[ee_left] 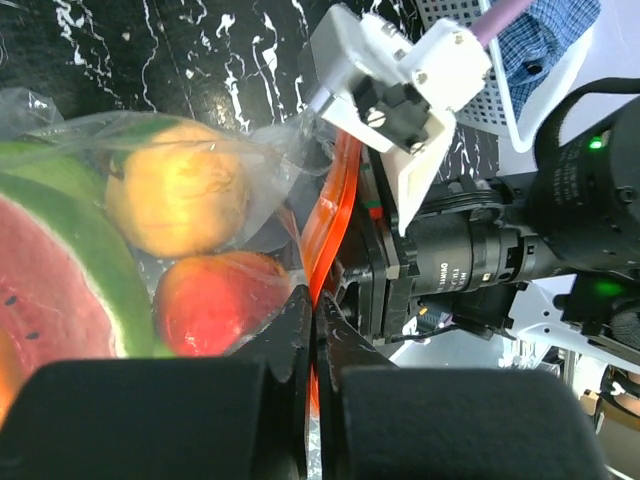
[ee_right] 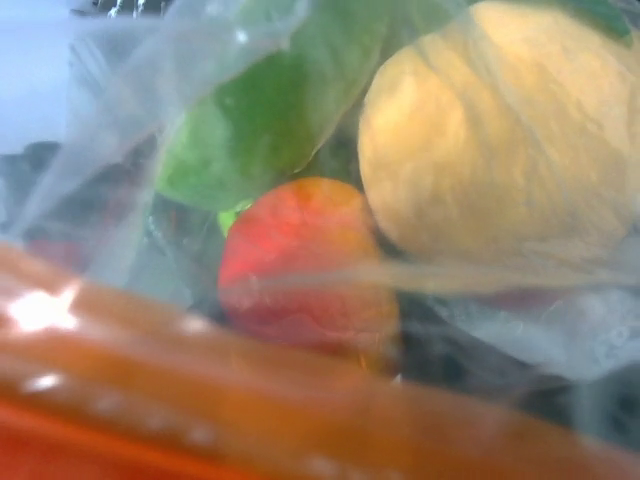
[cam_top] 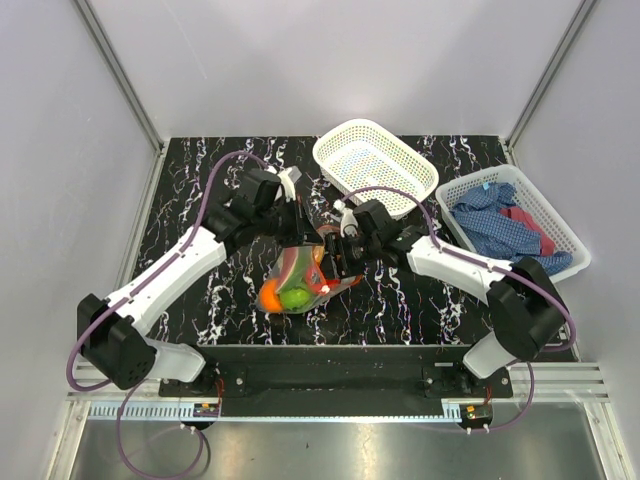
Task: Open the zip-top bag and remove the fake food
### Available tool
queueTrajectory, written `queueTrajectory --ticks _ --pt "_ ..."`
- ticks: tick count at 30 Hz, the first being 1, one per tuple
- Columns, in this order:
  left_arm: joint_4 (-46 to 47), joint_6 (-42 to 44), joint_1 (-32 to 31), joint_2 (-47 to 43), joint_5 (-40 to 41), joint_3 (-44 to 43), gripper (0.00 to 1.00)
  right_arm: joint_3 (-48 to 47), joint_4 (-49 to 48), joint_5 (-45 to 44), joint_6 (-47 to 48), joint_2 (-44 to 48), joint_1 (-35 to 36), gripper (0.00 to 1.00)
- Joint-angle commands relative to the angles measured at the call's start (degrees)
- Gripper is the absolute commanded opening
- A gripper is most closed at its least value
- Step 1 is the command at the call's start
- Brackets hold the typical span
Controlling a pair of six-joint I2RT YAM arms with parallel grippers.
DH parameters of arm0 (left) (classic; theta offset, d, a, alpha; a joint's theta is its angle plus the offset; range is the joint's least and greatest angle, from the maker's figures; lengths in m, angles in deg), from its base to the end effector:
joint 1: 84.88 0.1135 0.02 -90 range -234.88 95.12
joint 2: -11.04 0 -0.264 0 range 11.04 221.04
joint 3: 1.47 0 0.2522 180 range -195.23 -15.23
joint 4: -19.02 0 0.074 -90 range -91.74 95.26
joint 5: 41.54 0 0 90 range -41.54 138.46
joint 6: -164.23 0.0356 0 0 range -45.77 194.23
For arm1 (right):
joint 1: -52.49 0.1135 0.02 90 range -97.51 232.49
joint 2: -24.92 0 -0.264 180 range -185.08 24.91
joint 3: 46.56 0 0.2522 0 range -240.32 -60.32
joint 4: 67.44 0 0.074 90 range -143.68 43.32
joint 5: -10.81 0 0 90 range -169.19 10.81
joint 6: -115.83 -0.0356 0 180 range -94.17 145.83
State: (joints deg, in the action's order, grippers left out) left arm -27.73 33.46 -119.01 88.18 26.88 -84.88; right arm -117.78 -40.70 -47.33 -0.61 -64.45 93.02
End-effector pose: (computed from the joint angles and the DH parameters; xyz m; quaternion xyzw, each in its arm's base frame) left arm 0.2355 -0.1755 0.3289 0.0266 0.8951 -0.3851 0.2232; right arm 0.2391 0.2291 0.2254 -0.2134 0.8684 0.4149 0.1678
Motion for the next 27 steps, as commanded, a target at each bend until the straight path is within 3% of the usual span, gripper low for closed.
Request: queueTrajectory --ticks 1,3,7,15,22,27 --pt "2.59 -0.54 -0.5 -2.79 0.4 1.27 0.0 -0.47 1.34 -4.61 1.74 3.39 0.77 0.38" --pt "1.45 0.6 -0.32 -2.79 1.97 1.53 0.0 -0.91 2.67 -5.49 1.13 7.0 0.77 0.29" --pt "-1.37 2.45 1.43 -3.58 3.74 2.84 0.0 -2.92 5.83 -8.3 0.86 14.11 0.69 0.24" --pt "-2.25 5.09 3.63 -4.46 3.22 2.41 0.0 -12.32 14.09 -17.43 4.81 15.45 -0.89 0.27" --pt "-2.6 5.97 3.63 -4.63 2.42 2.24 0.0 -23.3 14.63 -24.29 6.92 4.67 -13.1 0.29" --pt "-2.69 5.97 3.54 -4.72 1.81 2.5 0.0 -33.57 17.69 -30.27 11.66 -5.89 -19.34 0.36"
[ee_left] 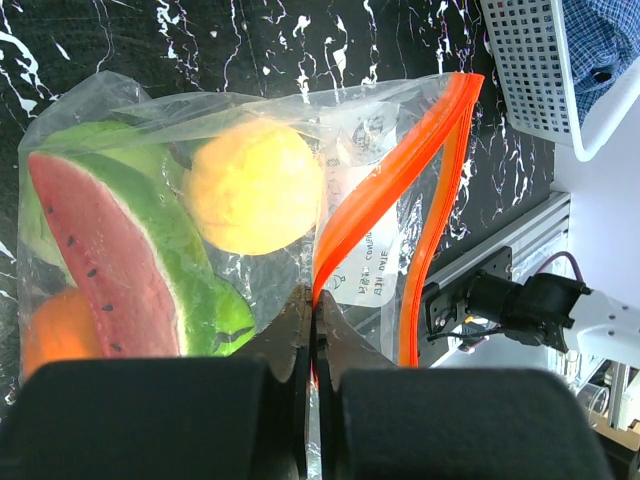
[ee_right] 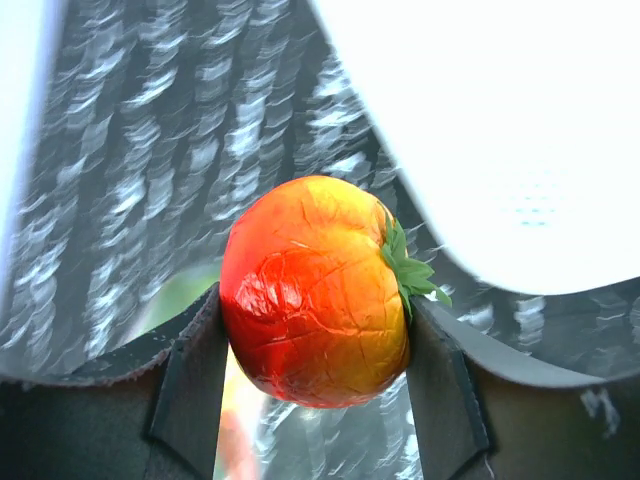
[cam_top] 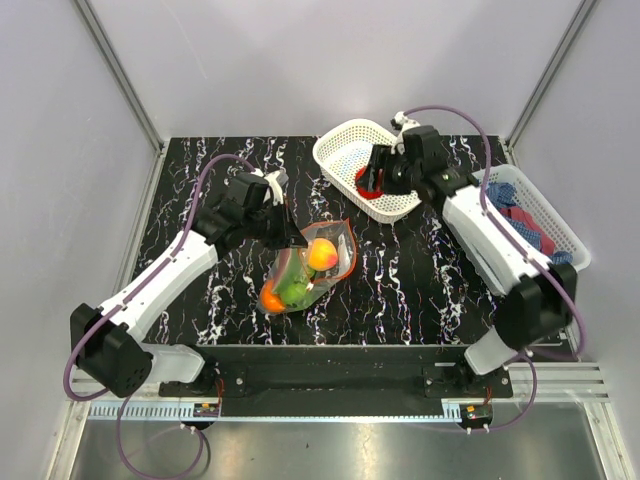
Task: Open the zip-top bag and remove the fake food
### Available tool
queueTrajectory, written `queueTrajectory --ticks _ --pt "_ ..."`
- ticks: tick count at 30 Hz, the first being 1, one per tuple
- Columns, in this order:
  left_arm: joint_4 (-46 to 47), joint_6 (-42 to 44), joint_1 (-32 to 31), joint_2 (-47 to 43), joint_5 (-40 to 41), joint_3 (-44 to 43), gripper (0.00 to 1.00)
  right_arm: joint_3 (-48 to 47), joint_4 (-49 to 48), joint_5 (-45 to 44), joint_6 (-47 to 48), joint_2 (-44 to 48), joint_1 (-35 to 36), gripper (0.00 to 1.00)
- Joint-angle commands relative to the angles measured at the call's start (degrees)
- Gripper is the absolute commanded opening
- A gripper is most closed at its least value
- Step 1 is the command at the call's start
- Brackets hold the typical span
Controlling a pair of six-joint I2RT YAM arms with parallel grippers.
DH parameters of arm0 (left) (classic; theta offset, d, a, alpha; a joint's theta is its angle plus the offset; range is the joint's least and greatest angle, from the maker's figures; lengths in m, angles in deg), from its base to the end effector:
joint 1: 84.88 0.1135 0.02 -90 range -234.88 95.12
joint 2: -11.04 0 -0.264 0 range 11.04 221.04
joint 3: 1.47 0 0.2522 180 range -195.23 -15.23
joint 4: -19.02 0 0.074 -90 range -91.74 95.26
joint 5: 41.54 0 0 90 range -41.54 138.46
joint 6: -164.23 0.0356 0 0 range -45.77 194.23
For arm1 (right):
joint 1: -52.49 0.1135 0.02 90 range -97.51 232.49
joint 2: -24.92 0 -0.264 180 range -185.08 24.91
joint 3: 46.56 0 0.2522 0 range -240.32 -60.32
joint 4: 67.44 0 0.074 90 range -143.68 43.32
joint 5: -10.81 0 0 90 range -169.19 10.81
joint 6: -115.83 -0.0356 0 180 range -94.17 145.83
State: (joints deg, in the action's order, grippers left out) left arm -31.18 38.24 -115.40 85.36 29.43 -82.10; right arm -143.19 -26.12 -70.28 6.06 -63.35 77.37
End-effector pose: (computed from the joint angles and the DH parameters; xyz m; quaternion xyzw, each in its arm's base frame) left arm 0.2326 -0.1506 0.3208 0.0214 0.9095 -0.3390 0.2396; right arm 0.3181 0.1536 0.3547 -0.0761 0.8735 0.2440 0.4144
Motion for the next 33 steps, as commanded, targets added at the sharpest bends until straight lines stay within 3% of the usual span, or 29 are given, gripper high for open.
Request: queueTrajectory --ticks 1,8,12,19,21,28,33 --pt "0.85 1.27 -0.06 -2.08 -0.84 -0.19 0.0 -10.1 4.17 -7.67 5.53 -10.92 -4.4 0.38" --pt "0.32 1.18 0.02 -3.13 -2.32 -1.68 0.0 -23.73 11.99 -11.45 11.14 -26.33 -8.45 0.47" --pt "-0.37 3.2 0.2 -1.82 -2.33 -2.91 0.0 -28.73 14.63 -11.72 13.88 -33.44 -8.71 0.59" --pt "-0.99 2.68 0.38 -1.29 -2.42 -4.41 0.0 -31.12 17.79 -9.35 13.97 -37.59 -8.71 0.84" --pt "-0.91 2.33 0.38 -0.85 -3.21 -4.85 0.0 -31.48 19.2 -9.87 14.05 -37.33 -8.71 0.95" --pt "-0.99 2.06 0.29 -1.64 -3.3 -3.97 0.0 -29.29 23.33 -9.7 12.22 -28.73 -8.19 1.0" --pt "-1.6 2.94 0.73 0.64 -3.56 -5.63 0.0 -18.22 21.58 -6.91 12.74 -15.11 -3.71 1.0"
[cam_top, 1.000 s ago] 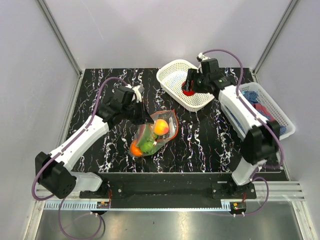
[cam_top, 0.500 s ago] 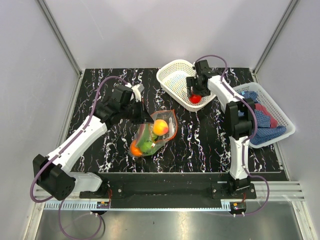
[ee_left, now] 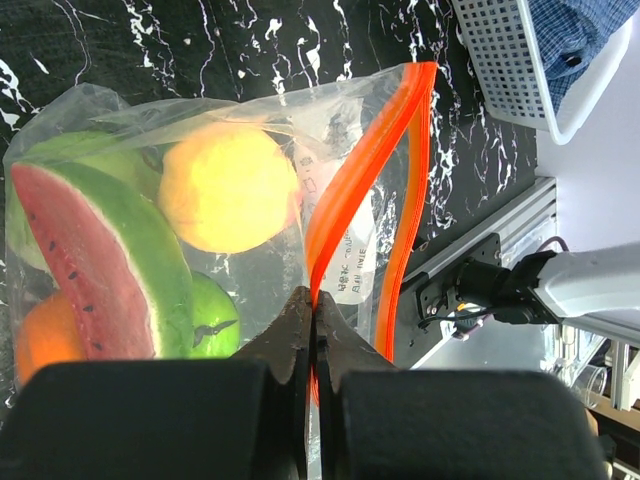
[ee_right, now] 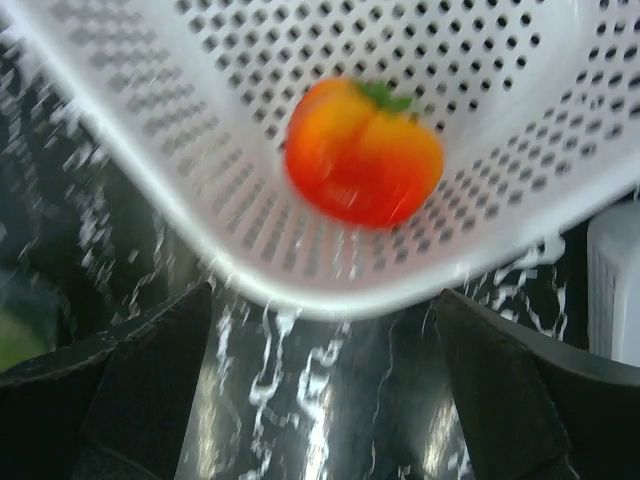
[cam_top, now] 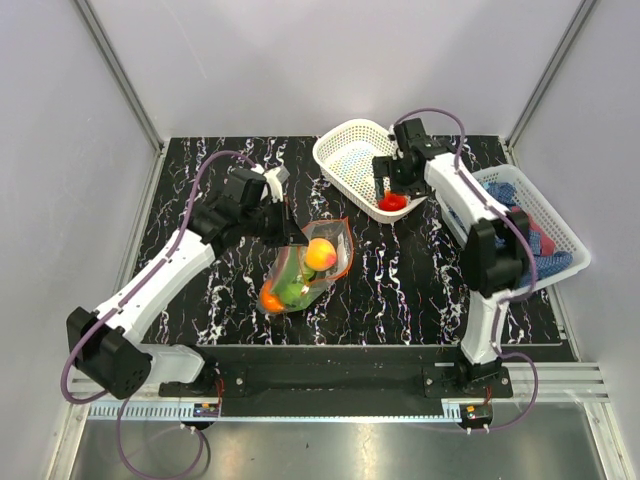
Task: Open the zip-top bag and remove the fake food
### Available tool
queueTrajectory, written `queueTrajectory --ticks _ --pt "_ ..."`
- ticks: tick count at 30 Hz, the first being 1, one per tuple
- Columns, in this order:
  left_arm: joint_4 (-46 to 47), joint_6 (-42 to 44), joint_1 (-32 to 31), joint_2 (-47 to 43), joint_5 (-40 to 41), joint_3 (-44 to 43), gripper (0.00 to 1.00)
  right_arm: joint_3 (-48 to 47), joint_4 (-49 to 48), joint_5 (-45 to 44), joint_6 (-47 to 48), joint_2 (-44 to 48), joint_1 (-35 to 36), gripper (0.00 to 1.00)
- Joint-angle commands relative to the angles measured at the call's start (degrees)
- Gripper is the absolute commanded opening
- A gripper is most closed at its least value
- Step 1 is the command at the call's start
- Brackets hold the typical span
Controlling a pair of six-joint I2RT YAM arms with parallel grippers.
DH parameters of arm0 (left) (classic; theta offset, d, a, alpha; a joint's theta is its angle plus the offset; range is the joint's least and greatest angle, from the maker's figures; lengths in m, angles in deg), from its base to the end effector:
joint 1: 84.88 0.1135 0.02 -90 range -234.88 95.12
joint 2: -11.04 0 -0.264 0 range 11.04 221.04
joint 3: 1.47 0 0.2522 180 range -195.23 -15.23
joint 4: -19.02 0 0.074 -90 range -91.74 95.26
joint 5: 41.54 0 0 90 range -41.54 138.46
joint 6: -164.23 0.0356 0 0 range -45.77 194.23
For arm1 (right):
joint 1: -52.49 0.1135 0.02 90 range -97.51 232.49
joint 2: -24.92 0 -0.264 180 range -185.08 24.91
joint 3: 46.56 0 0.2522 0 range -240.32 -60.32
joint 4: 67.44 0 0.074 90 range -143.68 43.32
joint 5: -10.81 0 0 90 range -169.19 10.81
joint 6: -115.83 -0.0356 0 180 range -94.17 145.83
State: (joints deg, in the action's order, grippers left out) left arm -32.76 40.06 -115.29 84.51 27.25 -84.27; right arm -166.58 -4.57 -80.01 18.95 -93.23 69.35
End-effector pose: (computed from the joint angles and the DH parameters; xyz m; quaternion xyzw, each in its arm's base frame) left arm 0.2288 -0.1492 0.3351 0.0446 0.9015 -0.3541 0.2450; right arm 0.4306 0.1300 0.2586 -0.0824 0.9646 0.0447 0.2464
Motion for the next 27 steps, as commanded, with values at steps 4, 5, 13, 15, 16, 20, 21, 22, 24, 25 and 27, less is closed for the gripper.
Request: queueTrajectory --ticks 4,5,13,15,16,20,21,22,24,25,27 --pt "0.49 -0.19 0.62 1.59 -2.43 -3.57 0.0 12.03 -1.28 3.02 0.46 23.91 14.3 0.94" --pt "0.4 -0.1 0.62 1.59 -1.91 -3.65 0.0 14.13 -1.64 3.71 0.37 27.06 15.99 0.93" --pt "0.32 -0.89 0.71 2.2 -1.9 -4.62 0.0 24.87 -14.1 12.24 -1.39 36.85 26.38 0.55" --pt "0.4 -1.42 0.71 2.2 -1.55 -4.44 0.0 24.52 -14.65 14.0 -1.3 35.19 26.82 0.52" --pt "0.4 -1.6 0.71 2.38 -1.46 -4.44 0.0 24.35 -15.26 14.53 -1.3 34.31 26.73 0.52" --pt "0.32 -1.77 0.71 3.17 -1.46 -4.88 0.0 23.99 -16.31 15.76 -1.21 28.87 26.82 0.52" --pt "0.4 -1.86 0.71 3.34 -1.46 -5.14 0.0 23.99 -16.67 16.02 -1.12 27.98 26.82 0.53" --pt "0.4 -2.04 0.71 3.34 -1.55 -5.14 0.0 23.82 -16.67 16.37 -1.21 27.1 26.82 0.53" --pt "0.32 -2.56 0.71 3.26 -1.11 -5.06 0.0 23.99 -17.37 16.73 -1.82 25.16 26.82 0.53" --pt "0.49 -2.65 0.71 3.17 -0.76 -4.97 0.0 24.34 -17.37 15.94 -2.35 24.64 26.82 0.53" --pt "0.58 -3.0 0.71 3.17 -0.24 -4.79 0.0 24.87 -17.55 13.66 -2.79 23.84 26.73 0.54"
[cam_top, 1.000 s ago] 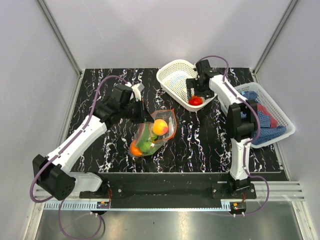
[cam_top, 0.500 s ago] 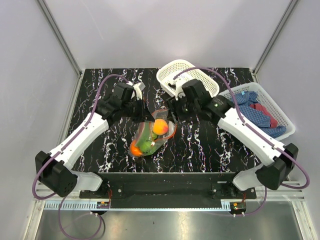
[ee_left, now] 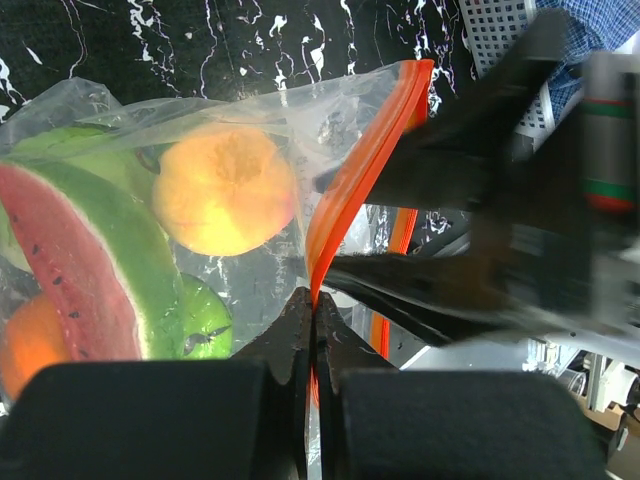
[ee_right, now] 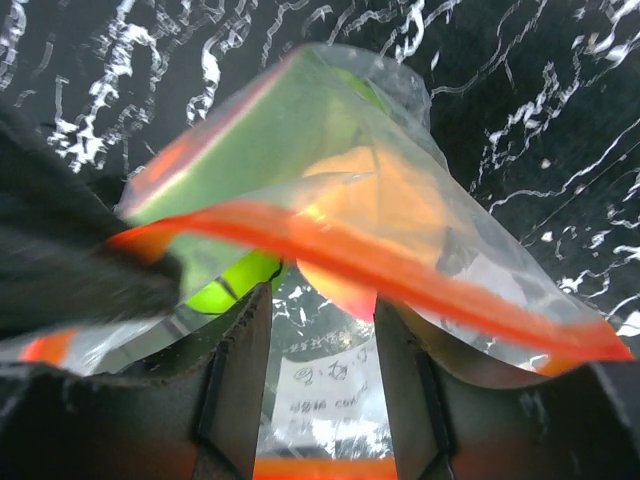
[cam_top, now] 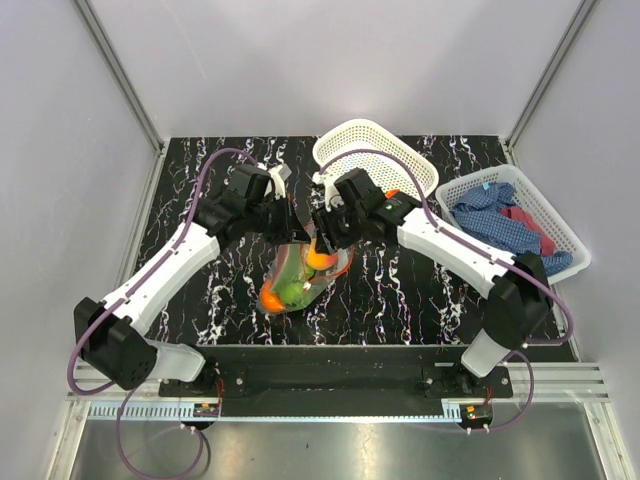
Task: Open the zip-top bag and remove the fake food
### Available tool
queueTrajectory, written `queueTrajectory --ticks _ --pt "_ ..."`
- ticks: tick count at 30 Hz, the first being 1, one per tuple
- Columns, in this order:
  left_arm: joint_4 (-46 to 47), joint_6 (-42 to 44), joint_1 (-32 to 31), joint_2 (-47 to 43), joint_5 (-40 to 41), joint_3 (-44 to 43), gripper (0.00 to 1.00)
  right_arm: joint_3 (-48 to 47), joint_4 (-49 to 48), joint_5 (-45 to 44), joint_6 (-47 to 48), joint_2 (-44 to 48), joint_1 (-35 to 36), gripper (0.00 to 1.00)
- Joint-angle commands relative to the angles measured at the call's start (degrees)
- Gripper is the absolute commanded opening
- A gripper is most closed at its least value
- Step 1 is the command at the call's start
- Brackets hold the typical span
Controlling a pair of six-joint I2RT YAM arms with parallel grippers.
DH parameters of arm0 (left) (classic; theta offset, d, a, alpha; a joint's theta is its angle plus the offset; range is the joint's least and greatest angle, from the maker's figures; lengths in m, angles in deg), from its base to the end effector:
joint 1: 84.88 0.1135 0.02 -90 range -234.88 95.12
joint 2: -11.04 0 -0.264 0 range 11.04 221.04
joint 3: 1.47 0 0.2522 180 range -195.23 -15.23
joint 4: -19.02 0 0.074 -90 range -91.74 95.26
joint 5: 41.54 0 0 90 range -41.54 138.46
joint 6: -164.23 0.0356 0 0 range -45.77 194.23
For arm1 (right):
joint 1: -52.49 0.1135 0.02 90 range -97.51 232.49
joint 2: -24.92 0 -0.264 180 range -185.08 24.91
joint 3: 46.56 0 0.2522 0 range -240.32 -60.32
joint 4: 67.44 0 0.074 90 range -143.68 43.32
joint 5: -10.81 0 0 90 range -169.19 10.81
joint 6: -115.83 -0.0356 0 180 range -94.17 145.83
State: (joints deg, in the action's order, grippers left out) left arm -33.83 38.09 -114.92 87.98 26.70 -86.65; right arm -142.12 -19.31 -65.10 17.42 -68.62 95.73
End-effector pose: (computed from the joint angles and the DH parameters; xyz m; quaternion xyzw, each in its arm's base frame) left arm 0.2411 -0.1547 0.3316 0.0245 0.9086 -0.3528 0.2224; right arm 0.2589 0.2554 0.3077 -0.3192 0.8646 0.2640 0.2843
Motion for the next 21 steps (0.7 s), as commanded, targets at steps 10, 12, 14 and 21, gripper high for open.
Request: queueTrajectory --ticks 10,12,14,21 --pt "3.4 -2.17 0.34 2.77 -0.12 -2.94 0.0 6.21 -8.0 -2.05 -0.3 -2.17 0.44 0.76" --pt "4.19 -2.44 0.34 2.68 -0.39 -2.68 0.0 7.26 -9.84 -2.13 -0.29 -2.53 0.44 0.82" --pt "4.37 -2.62 0.34 2.59 -0.21 -2.76 0.0 7.71 -11.51 -2.57 -0.65 -3.14 0.44 0.87" --pt "5.87 -3.67 0.16 4.18 -2.5 -3.55 0.0 9.38 -15.91 -3.8 -0.65 -5.07 0.44 0.99"
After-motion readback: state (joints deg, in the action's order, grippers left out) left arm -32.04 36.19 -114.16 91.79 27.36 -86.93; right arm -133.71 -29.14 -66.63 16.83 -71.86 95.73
